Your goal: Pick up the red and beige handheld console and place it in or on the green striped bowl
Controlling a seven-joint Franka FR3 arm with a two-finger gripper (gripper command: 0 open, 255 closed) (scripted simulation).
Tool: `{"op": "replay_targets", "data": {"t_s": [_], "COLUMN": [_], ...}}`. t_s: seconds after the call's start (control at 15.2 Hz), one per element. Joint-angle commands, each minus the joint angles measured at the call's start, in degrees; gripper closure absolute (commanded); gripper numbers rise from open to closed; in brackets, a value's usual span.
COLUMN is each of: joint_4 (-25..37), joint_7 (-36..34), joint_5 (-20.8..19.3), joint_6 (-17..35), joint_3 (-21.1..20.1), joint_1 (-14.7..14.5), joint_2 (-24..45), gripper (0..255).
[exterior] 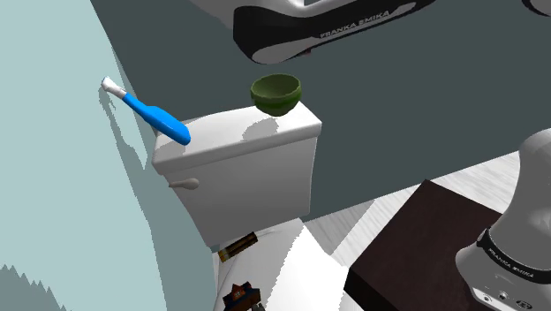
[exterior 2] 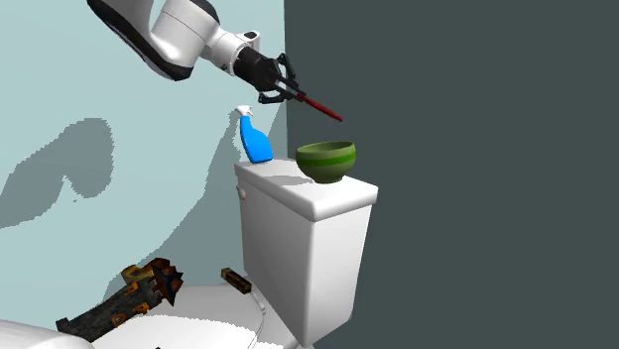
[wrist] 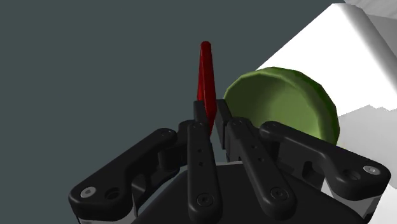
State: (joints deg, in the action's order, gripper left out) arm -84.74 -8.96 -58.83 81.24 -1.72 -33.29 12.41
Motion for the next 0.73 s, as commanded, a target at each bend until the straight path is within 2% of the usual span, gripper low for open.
{"op": "replay_targets", "data": {"t_s": [0.0, 0.46, 0.66], "joint_4": [2.7, 15.4, 12.7], "joint_7": [1.7, 9.3, 7.5], "joint_5": [-0.4, -0.5, -0.5], "joint_6": [1.7, 7.0, 8.2], "joint_3": [0.9, 4.0, 3.9], "joint_1": [1.3, 6.9, 7.0], "joint_2": [2.0, 11.0, 10.5], "gripper": [255, 255, 255]}}
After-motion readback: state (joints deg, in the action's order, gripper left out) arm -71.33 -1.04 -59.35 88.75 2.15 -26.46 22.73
